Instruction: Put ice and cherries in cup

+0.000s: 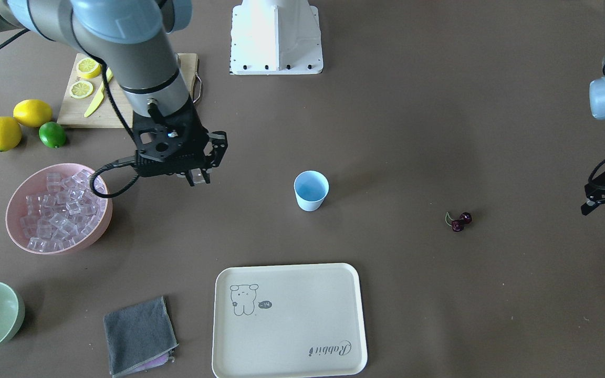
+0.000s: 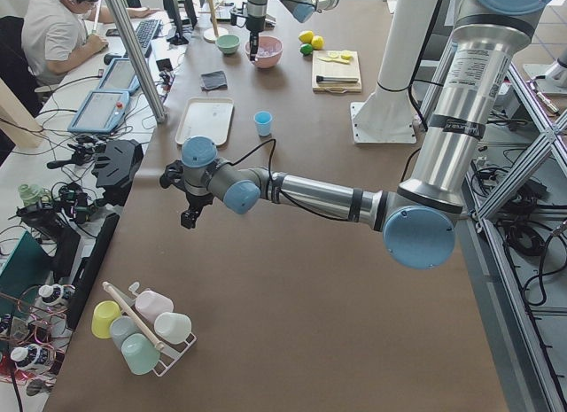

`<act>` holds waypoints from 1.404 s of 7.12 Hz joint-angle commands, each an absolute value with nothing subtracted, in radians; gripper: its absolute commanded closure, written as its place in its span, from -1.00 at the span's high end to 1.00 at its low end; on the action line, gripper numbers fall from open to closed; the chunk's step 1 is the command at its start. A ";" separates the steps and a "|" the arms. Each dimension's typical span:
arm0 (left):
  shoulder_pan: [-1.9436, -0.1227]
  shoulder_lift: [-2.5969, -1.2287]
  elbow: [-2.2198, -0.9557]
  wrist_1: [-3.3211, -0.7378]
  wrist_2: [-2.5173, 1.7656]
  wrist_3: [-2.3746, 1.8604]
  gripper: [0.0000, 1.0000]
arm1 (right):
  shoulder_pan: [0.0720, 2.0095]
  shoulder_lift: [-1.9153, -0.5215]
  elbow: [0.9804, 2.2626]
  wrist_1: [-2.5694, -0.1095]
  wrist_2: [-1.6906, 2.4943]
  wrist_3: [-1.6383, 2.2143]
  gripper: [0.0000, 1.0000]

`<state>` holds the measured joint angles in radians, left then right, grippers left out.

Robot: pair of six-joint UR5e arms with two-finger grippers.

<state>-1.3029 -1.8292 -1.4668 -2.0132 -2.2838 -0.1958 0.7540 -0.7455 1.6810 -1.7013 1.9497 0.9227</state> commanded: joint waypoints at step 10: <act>-1.261 -1.829 -1.479 -2.023 -2.266 -0.229 0.97 | 0.495 -0.580 1.325 -1.382 1.669 1.063 -1.00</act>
